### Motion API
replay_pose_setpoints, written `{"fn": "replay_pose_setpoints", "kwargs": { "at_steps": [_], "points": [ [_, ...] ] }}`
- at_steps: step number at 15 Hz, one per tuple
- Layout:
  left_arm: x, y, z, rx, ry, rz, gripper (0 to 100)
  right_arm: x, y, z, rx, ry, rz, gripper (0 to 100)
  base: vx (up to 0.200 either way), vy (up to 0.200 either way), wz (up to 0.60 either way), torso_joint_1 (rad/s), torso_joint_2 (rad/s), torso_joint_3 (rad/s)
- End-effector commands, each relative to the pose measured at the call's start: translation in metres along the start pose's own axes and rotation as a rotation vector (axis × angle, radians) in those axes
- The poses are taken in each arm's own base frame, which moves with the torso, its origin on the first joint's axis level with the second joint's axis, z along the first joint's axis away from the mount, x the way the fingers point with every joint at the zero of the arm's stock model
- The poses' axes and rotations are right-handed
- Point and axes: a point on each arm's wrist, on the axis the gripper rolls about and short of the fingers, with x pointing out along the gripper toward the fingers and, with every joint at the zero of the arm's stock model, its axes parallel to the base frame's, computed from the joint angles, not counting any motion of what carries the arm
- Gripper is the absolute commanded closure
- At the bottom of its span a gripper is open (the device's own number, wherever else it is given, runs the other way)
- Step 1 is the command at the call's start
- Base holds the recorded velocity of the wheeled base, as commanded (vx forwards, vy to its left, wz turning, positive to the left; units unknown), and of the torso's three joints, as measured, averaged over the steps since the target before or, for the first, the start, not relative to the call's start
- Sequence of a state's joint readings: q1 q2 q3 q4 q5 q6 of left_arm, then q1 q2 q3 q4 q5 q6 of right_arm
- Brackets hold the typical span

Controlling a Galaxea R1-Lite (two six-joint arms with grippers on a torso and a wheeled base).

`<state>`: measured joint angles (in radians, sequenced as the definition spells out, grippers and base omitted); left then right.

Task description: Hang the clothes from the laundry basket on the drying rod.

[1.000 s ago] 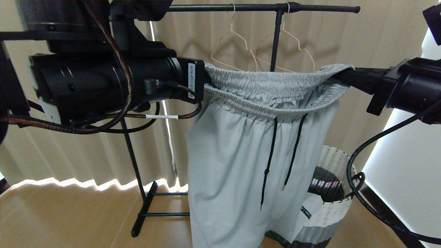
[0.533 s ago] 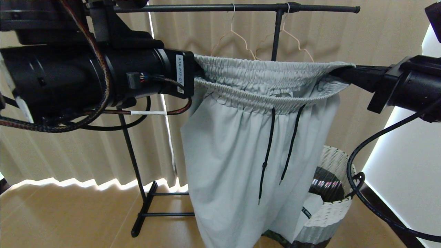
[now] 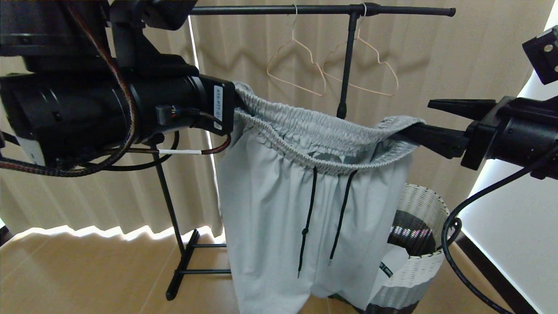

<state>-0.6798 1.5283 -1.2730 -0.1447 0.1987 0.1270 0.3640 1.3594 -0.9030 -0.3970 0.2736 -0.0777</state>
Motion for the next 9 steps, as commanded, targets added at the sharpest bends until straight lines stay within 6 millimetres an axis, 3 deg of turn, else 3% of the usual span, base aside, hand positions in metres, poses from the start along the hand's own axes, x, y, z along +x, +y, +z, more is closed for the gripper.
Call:
{"fn": "replay_pose_setpoints", "kwargs": {
  "at_steps": [1, 9],
  "points": [
    [0.001, -0.001, -0.01, 0.021, 0.036, 0.018, 100, -0.003, 0.005, -0.002, -0.001, 0.001, 0.022, 0, 0.0, 0.0, 0.0, 0.0, 0.0, 0.0],
    [0.006, 0.01, -0.026, 0.032, 0.095, 0.086, 100, -0.009, 0.011, -0.009, 0.007, 0.021, 0.067, 0, 0.0, 0.0, 0.0, 0.0, 0.0, 0.0]
  ]
}}
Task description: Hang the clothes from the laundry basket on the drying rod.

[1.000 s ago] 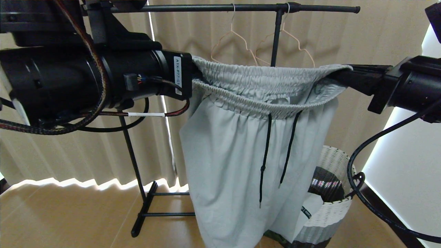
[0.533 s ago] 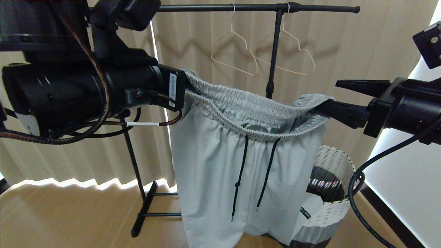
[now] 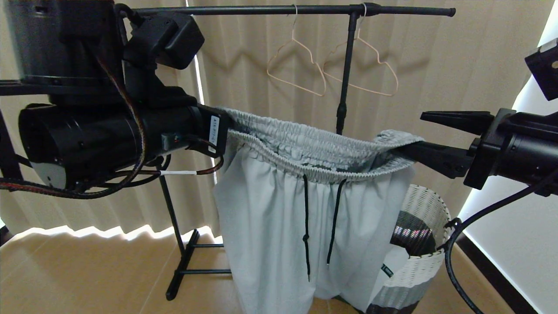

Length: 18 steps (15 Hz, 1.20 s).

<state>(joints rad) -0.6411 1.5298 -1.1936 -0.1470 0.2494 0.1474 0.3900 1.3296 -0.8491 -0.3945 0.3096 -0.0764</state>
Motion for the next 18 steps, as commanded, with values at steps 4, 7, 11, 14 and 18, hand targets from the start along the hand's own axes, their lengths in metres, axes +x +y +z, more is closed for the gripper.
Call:
{"fn": "replay_pose_setpoints", "kwargs": {
  "at_steps": [4, 7, 11, 14, 18],
  "points": [
    [0.006, 0.008, -0.007, -0.002, 0.027, 0.031, 100, -0.013, 0.016, 0.003, -0.009, -0.025, 0.075, 0, 0.0, 0.0, 0.0, 0.0, 0.0, 0.0],
    [0.018, -0.008, -0.024, 0.012, 0.045, -0.005, 100, -0.017, 0.019, 0.005, -0.013, -0.048, 0.178, 0, 0.0, 0.0, 0.0, 0.0, 0.0, 0.0],
    [0.038, -0.013, -0.045, 0.026, 0.116, 0.051, 100, -0.027, 0.024, -0.003, -0.011, -0.039, 0.234, 0, 0.0, 0.0, 0.0, 0.0, 0.0, 0.0],
    [0.042, -0.005, -0.051, 0.024, 0.138, 0.084, 100, -0.028, 0.024, -0.007, -0.007, -0.029, 0.234, 0, 0.0, 0.0, 0.0, 0.0, 0.0, 0.0],
    [0.011, 0.023, -0.034, 0.003, 0.07, 0.158, 100, -0.028, 0.015, -0.015, 0.0, 0.007, 0.161, 0, 0.0, 0.0, 0.0, 0.0, 0.0, 0.0]
  ]
}}
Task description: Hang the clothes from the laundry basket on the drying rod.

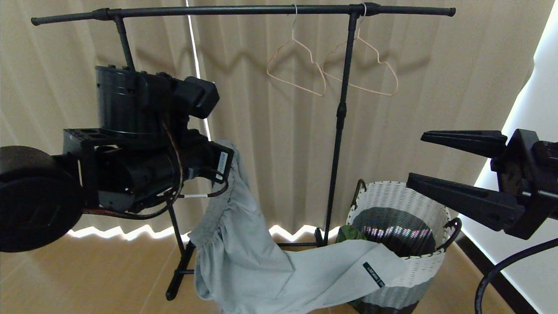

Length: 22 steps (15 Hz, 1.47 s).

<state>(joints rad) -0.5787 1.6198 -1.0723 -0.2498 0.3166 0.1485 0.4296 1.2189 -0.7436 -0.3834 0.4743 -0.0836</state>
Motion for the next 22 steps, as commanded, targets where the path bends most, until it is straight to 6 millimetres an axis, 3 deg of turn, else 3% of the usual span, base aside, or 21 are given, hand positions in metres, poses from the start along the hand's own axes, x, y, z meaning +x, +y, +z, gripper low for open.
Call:
{"fn": "replay_pose_setpoints", "kwargs": {
  "at_steps": [1, 3, 5, 11, 13, 16, 19, 22],
  "points": [
    [-0.034, 0.033, 0.014, -0.019, -0.08, 0.082, 100, -0.005, -0.012, -0.008, 0.015, 0.026, -0.082, 0, 0.0, 0.0, 0.0, 0.0, 0.0, 0.0],
    [-0.073, 0.065, 0.025, -0.007, -0.163, 0.184, 100, -0.011, -0.024, -0.01, 0.026, 0.035, -0.155, 0, 0.0, 0.0, 0.0, 0.0, 0.0, 0.0],
    [-0.103, 0.081, 0.03, -0.01, -0.205, 0.235, 100, -0.015, -0.033, -0.011, 0.032, 0.038, -0.205, 0, 0.0, 0.0, 0.0, 0.0, 0.0, 0.0],
    [-0.151, 0.093, 0.023, -0.026, -0.243, 0.286, 100, -0.016, -0.044, -0.034, -0.013, 0.141, -0.36, 0, 0.0, 0.0, 0.0, 0.0, 0.0, 0.0],
    [-0.16, 0.091, 0.012, -0.019, -0.208, 0.273, 100, -0.017, -0.049, -0.039, -0.024, 0.165, -0.396, 0, 0.0, 0.0, 0.0, 0.0, 0.0, 0.0],
    [-0.155, 0.086, -0.005, -0.014, -0.153, 0.26, 100, -0.019, -0.051, -0.041, -0.02, 0.181, -0.445, 0, 0.0, 0.0, 0.0, 0.0, 0.0, 0.0],
    [-0.157, 0.079, -0.042, -0.005, -0.066, 0.244, 100, -0.027, -0.047, -0.065, -0.074, 0.282, -0.56, 0, 0.0, 0.0, 0.0, 0.0, 0.0, 0.0],
    [-0.171, 0.08, -0.067, -0.064, -0.042, 0.285, 100, -0.038, -0.048, -0.083, -0.11, 0.236, -0.639, 0, 0.0, 0.0, 0.0, 0.0, 0.0, 0.0]
  ]
}}
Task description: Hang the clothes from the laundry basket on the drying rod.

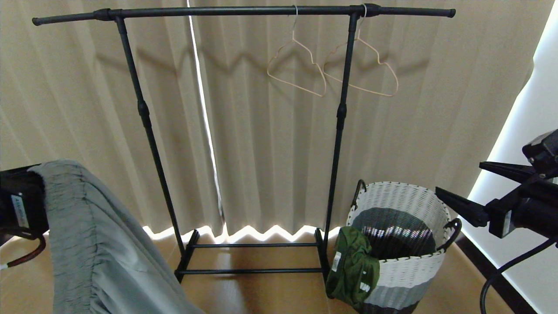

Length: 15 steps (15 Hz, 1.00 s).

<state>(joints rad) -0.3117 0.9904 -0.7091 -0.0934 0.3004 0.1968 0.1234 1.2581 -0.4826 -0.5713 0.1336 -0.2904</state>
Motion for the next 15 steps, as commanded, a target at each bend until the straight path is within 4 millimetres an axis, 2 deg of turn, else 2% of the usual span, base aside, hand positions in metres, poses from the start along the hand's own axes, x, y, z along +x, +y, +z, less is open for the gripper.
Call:
{"fn": "replay_pose_setpoints", "kwargs": {
  "at_steps": [1, 5, 8, 12, 15],
  "points": [
    [-0.015, 0.008, -0.019, -0.021, 0.014, 0.058, 100, -0.005, 0.001, -0.02, 0.004, 0.01, -0.037, 0, 0.0, 0.0, 0.0, 0.0, 0.0, 0.0],
    [-0.041, 0.01, -0.052, -0.066, 0.007, 0.093, 100, -0.018, 0.009, -0.046, -0.002, -0.058, -0.112, 0, 0.0, 0.0, 0.0, 0.0, 0.0, 0.0],
    [-0.064, 0.015, -0.052, -0.08, -0.083, 0.11, 100, -0.023, 0.012, -0.054, 0.002, -0.041, -0.105, 0, 0.0, 0.0, 0.0, 0.0, 0.0, 0.0],
    [-0.061, 0.008, -0.079, -0.067, -0.006, 0.095, 100, -0.027, 0.019, -0.072, 0.025, 0.031, -0.082, 0, 0.0, 0.0, 0.0, 0.0, 0.0, 0.0],
    [-0.064, 0.009, -0.08, -0.073, -0.01, 0.114, 100, -0.036, 0.017, -0.063, 0.031, -0.033, -0.105, 0, 0.0, 0.0, 0.0, 0.0, 0.0, 0.0]
  ]
}}
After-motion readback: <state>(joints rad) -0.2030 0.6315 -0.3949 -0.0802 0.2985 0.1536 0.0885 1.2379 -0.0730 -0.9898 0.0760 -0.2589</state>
